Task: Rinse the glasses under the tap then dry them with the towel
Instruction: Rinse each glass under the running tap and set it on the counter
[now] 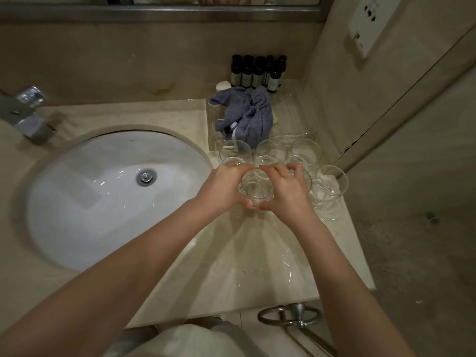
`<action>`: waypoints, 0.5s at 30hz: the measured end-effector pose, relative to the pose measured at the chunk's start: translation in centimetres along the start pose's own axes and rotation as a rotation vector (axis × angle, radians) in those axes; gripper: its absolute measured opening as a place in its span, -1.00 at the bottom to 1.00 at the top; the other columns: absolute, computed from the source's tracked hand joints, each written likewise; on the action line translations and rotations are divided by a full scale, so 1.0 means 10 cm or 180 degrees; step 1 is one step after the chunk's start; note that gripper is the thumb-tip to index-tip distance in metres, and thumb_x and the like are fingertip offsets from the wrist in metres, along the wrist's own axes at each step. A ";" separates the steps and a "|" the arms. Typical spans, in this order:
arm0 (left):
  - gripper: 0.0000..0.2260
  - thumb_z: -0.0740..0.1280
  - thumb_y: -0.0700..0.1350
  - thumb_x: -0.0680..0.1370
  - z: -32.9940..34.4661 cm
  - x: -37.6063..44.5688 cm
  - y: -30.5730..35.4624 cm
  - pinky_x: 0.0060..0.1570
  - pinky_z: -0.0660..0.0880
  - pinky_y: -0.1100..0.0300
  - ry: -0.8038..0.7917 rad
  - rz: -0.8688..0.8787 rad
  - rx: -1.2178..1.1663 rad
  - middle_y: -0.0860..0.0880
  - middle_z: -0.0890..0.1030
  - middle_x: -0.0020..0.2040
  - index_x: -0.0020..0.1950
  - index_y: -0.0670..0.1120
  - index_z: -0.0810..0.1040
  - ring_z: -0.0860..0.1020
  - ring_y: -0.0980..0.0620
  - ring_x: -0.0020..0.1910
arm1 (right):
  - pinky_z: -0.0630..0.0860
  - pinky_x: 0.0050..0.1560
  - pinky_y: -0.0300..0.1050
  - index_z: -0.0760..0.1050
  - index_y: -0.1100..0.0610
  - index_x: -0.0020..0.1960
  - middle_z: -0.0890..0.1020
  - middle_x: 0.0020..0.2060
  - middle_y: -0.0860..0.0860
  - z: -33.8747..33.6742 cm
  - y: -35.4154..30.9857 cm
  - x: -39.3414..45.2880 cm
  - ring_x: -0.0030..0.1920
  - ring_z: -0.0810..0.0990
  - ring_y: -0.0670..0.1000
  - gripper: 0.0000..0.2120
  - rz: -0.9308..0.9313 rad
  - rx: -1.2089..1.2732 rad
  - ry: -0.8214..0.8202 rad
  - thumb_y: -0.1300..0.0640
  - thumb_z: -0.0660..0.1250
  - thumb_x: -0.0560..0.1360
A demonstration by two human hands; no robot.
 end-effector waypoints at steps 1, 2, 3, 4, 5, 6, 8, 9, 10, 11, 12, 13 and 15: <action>-0.20 0.65 -0.06 0.22 0.01 0.00 0.00 0.13 0.49 0.09 -0.0003 -0.0005 -0.0017 -0.14 0.56 0.15 0.43 0.04 0.45 0.56 -0.10 0.13 | 0.37 0.24 0.12 0.38 0.05 0.43 0.46 0.31 -0.06 0.00 0.00 0.00 0.30 0.24 0.17 -0.17 0.0003 -0.0038 -0.0016 0.01 0.61 0.22; -0.19 0.65 -0.06 0.23 0.02 -0.01 -0.01 0.13 0.51 0.05 -0.0003 -0.0008 -0.0047 -0.15 0.56 0.15 0.44 0.03 0.44 0.56 -0.12 0.13 | 0.38 0.24 0.11 0.37 0.05 0.44 0.45 0.32 -0.06 0.00 -0.01 0.01 0.30 0.24 0.17 -0.16 0.0007 -0.0079 -0.0031 0.00 0.61 0.23; -0.19 0.64 -0.06 0.24 0.04 -0.02 -0.01 0.12 0.52 0.02 -0.0005 -0.0015 -0.0086 -0.16 0.55 0.14 0.45 0.03 0.43 0.56 -0.13 0.13 | 0.38 0.24 0.10 0.36 0.05 0.44 0.45 0.32 -0.06 -0.01 -0.02 0.01 0.30 0.24 0.17 -0.16 0.0006 -0.0123 -0.0044 0.00 0.61 0.23; -0.19 0.64 -0.06 0.25 0.05 -0.02 -0.02 0.12 0.52 0.00 -0.0001 -0.0020 -0.0128 -0.16 0.54 0.14 0.46 0.04 0.41 0.56 -0.14 0.12 | 0.38 0.24 0.10 0.35 0.05 0.44 0.44 0.33 -0.06 -0.01 -0.03 0.00 0.30 0.24 0.17 -0.16 0.0005 -0.0172 -0.0059 0.00 0.60 0.24; -0.19 0.63 -0.06 0.27 0.07 -0.04 -0.03 0.12 0.53 -0.02 -0.0005 -0.0027 -0.0169 -0.16 0.53 0.15 0.47 0.04 0.40 0.55 -0.15 0.13 | 0.38 0.25 0.09 0.34 0.05 0.45 0.43 0.33 -0.06 -0.02 -0.04 0.00 0.31 0.24 0.16 -0.16 0.0010 -0.0224 -0.0086 -0.01 0.60 0.25; -0.19 0.63 -0.07 0.28 0.07 -0.05 -0.03 0.12 0.53 -0.03 -0.0017 -0.0026 -0.0204 -0.16 0.52 0.18 0.48 0.03 0.38 0.54 -0.16 0.15 | 0.38 0.24 0.08 0.33 0.04 0.46 0.42 0.34 -0.06 -0.02 -0.05 0.00 0.31 0.24 0.16 -0.17 0.0019 -0.0281 -0.0127 -0.02 0.59 0.27; -0.19 0.62 -0.09 0.30 0.08 -0.08 -0.04 0.14 0.52 -0.05 -0.0051 -0.0007 -0.0250 -0.15 0.51 0.25 0.49 0.00 0.35 0.54 -0.17 0.19 | 0.36 0.24 0.07 0.28 0.03 0.48 0.38 0.37 -0.06 -0.04 -0.08 -0.01 0.33 0.23 0.15 -0.16 0.0025 -0.0463 -0.0240 -0.06 0.57 0.30; -0.19 0.61 -0.10 0.31 0.07 -0.10 -0.05 0.15 0.51 -0.05 -0.0063 -0.0004 -0.0282 -0.15 0.50 0.28 0.49 -0.02 0.34 0.54 -0.17 0.20 | 0.33 0.25 0.09 0.25 0.02 0.49 0.36 0.38 -0.06 -0.05 -0.10 -0.01 0.34 0.23 0.14 -0.15 0.0034 -0.0610 -0.0319 -0.08 0.55 0.31; -0.19 0.61 -0.11 0.32 0.05 -0.13 -0.07 0.16 0.50 -0.04 -0.0073 -0.0016 -0.0323 -0.14 0.51 0.29 0.49 -0.04 0.32 0.54 -0.16 0.20 | 0.31 0.27 0.11 0.22 0.01 0.50 0.33 0.40 -0.05 -0.06 -0.12 -0.02 0.36 0.21 0.14 -0.14 0.0060 -0.0768 -0.0408 -0.09 0.54 0.32; -0.20 0.60 -0.11 0.33 0.03 -0.17 -0.10 0.17 0.49 -0.02 -0.0084 -0.0046 -0.0346 -0.11 0.52 0.28 0.49 -0.04 0.32 0.54 -0.14 0.20 | 0.28 0.31 0.14 0.18 0.00 0.51 0.30 0.42 -0.04 -0.08 -0.16 -0.02 0.39 0.20 0.14 -0.13 0.0085 -0.0914 -0.0490 -0.10 0.53 0.34; -0.23 0.59 -0.10 0.34 -0.01 -0.21 -0.16 0.16 0.49 -0.01 -0.0105 -0.0094 -0.0327 -0.09 0.54 0.26 0.48 -0.03 0.32 0.54 -0.12 0.19 | 0.26 0.34 0.18 0.14 -0.01 0.52 0.28 0.43 -0.02 -0.10 -0.22 -0.03 0.41 0.18 0.15 -0.12 0.0080 -0.1045 -0.0539 -0.10 0.52 0.35; -0.27 0.58 -0.08 0.36 -0.06 -0.26 -0.24 0.15 0.49 0.00 -0.0141 -0.0144 -0.0271 -0.06 0.56 0.24 0.47 -0.02 0.34 0.55 -0.10 0.17 | 0.24 0.36 0.21 0.12 -0.02 0.52 0.27 0.44 0.00 -0.12 -0.30 -0.04 0.42 0.17 0.15 -0.12 0.0032 -0.1163 -0.0555 -0.09 0.51 0.36; -0.37 0.57 -0.05 0.38 -0.20 -0.37 -0.45 0.11 0.50 0.03 -0.0276 -0.0231 -0.0088 -0.04 0.58 0.20 0.40 -0.02 0.43 0.55 -0.07 0.14 | 0.22 0.37 0.23 0.12 -0.04 0.52 0.26 0.43 0.01 -0.15 -0.57 -0.02 0.42 0.17 0.15 -0.16 -0.0169 -0.1316 -0.0542 -0.07 0.50 0.38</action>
Point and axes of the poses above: each hand's wrist, its own x-axis towards the middle knuckle, its own z-axis out of the palm, y = z × x, the point moved 7 cm from there along x, towards the middle knuckle
